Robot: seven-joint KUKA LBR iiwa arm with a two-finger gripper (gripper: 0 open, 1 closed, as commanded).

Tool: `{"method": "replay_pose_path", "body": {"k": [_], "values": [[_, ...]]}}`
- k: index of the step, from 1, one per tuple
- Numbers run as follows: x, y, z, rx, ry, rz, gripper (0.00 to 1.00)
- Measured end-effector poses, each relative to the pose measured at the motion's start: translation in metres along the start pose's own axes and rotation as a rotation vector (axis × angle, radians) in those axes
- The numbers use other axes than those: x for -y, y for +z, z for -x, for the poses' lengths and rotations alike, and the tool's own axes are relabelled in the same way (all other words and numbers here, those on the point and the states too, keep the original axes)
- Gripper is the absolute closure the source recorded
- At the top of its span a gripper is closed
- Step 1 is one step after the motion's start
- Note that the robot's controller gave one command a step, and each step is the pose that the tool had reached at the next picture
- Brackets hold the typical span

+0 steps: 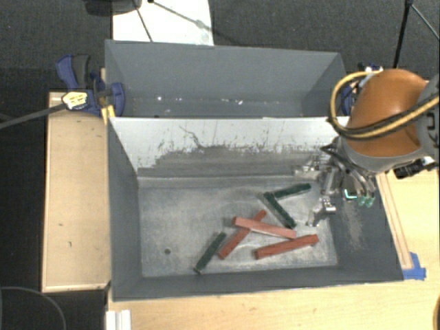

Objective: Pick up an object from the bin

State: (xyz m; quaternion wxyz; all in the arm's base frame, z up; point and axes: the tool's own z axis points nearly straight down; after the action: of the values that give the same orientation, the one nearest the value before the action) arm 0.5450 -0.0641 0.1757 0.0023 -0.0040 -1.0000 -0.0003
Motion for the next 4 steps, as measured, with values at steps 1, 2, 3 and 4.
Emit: {"method": "replay_pose_path", "body": {"k": [1,2,3,4], "values": [[0.0,-0.004,0.002,0.008,-0.002,-0.001,0.0],[-0.046,0.068,-0.024,0.011,0.014,0.0,0.0],[-0.065,0.076,-0.03,0.009,-0.022,-0.001,0.0],[-0.087,0.063,-0.025,0.009,0.208,0.001,0.0]]}}
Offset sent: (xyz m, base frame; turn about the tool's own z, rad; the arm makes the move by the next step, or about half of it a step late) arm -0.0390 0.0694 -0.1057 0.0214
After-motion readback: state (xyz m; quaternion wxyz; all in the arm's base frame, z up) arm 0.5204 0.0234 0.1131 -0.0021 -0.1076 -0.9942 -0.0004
